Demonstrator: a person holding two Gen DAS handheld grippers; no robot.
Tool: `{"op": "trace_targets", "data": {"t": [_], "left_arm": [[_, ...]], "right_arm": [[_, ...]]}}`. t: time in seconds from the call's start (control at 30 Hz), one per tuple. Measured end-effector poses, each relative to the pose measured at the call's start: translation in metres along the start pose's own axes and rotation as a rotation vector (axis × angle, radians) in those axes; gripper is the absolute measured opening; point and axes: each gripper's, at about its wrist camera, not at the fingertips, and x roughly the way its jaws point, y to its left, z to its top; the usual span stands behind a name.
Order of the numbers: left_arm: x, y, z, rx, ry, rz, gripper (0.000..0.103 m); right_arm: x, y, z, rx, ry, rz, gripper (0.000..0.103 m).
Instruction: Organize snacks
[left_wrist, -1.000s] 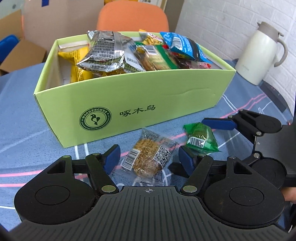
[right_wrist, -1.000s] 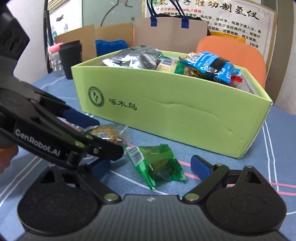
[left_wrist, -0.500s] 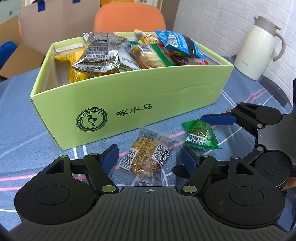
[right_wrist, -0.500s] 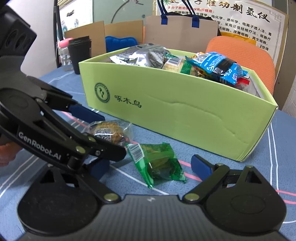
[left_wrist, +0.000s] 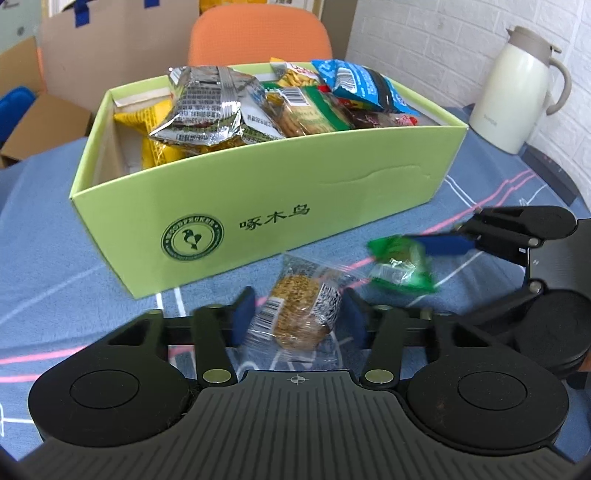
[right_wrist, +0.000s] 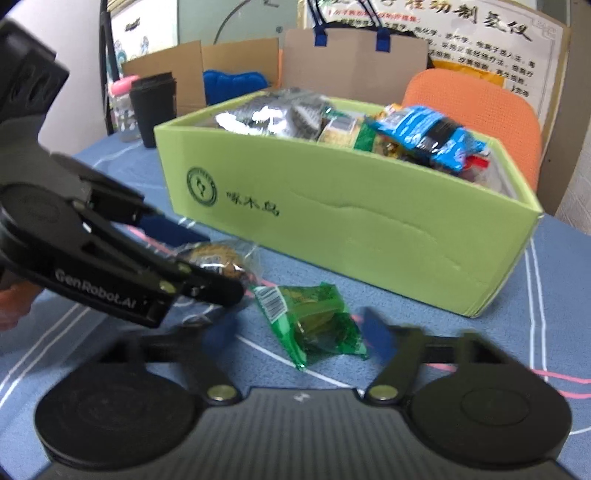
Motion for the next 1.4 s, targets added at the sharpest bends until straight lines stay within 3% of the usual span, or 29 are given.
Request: {"op": "trace_targets", "data": {"t": [0.2, 0.3, 0.43, 0.6, 0.77, 0.93, 1.0, 1.03, 1.1, 1.17, 1.3, 1.4], "left_arm": [[-0.025, 0.008, -0.022, -0.125, 0.032, -0.114, 0.013], [-0.045, 0.009, -0.031, -0.155, 0.008, -0.183, 0.014], [-0.072, 0.011, -0.025, -0.170, -0.040, -0.210, 0.014], [-0.102, 0.022, 0.018, -0.159, -0.156, -0.187, 0.014], [-0.098, 0.039, 0.081, -0.161, -0.240, -0.120, 0.014], [-0.058, 0.052, 0.134, -0.184, -0.207, -0.087, 0.015], [-0.047, 0.046, 0.141, -0.136, -0.213, -0.071, 0.015], [-0.040, 0.043, 0.145, -0.124, -0.202, -0.065, 0.015], [-0.029, 0.042, 0.145, -0.122, -0.193, -0.066, 0.015], [-0.027, 0.043, 0.139, -0.131, -0.198, -0.082, 0.015], [-0.056, 0.039, 0.112, -0.116, -0.251, -0.178, 0.015], [-0.079, 0.031, 0.080, -0.089, -0.250, -0.243, 0.015]], "right_arm": [[-0.038, 0.006, -0.008, 0.054, -0.042, 0.001, 0.037], [-0.062, 0.011, -0.007, 0.065, -0.082, 0.023, 0.038], [-0.080, 0.015, 0.006, 0.063, -0.136, 0.035, 0.038], [-0.083, 0.002, 0.051, 0.022, -0.213, -0.013, 0.040], [-0.053, -0.021, 0.104, -0.007, -0.233, -0.073, 0.040], [-0.014, -0.045, 0.126, 0.011, -0.214, -0.086, 0.041], [-0.023, -0.048, 0.121, 0.038, -0.258, -0.060, 0.050], [-0.031, -0.046, 0.117, 0.042, -0.274, -0.048, 0.066], [-0.051, -0.037, 0.102, 0.005, -0.307, -0.035, 0.079], [-0.067, -0.025, 0.080, -0.044, -0.316, -0.034, 0.102], [-0.068, -0.007, 0.037, -0.073, -0.221, -0.018, 0.102], [-0.048, -0.006, 0.014, -0.030, -0.126, 0.050, 0.102]]}}
